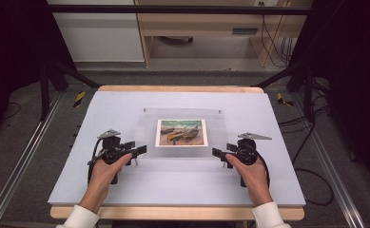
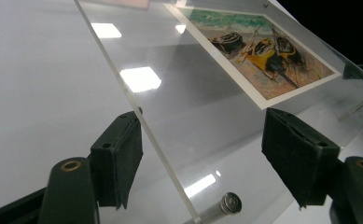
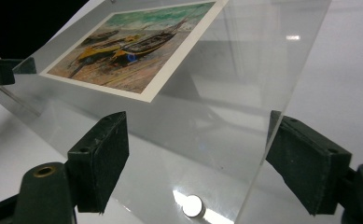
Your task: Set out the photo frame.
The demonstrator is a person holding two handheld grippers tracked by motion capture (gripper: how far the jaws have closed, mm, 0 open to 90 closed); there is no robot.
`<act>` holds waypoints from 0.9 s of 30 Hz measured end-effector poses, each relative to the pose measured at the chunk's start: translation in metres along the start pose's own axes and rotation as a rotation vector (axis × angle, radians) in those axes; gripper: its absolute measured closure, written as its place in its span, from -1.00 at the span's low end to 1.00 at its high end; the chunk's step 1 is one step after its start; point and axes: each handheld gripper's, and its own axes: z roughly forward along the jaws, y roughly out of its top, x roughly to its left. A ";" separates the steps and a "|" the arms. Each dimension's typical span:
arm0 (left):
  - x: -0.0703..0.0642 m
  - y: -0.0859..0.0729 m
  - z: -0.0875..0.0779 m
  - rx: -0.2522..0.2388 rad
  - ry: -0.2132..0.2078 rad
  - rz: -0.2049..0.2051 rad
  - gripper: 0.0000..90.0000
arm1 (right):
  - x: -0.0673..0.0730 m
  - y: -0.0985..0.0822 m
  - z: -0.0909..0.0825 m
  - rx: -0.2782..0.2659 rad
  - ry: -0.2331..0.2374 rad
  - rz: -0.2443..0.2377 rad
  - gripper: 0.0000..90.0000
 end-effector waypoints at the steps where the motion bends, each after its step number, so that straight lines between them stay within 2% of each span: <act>1: 0.000 0.000 -0.001 -0.001 0.001 0.003 -0.35 | 0.001 0.000 -0.001 0.001 -0.001 0.000 -0.50; 22: -0.009 -0.005 -0.008 -0.024 0.034 0.038 -0.28 | 0.007 -0.004 -0.009 -0.005 -0.021 -0.058 -0.44; 27: -0.012 -0.006 -0.010 -0.024 0.039 0.062 -0.28 | 0.010 -0.005 -0.012 -0.007 -0.030 -0.082 -0.43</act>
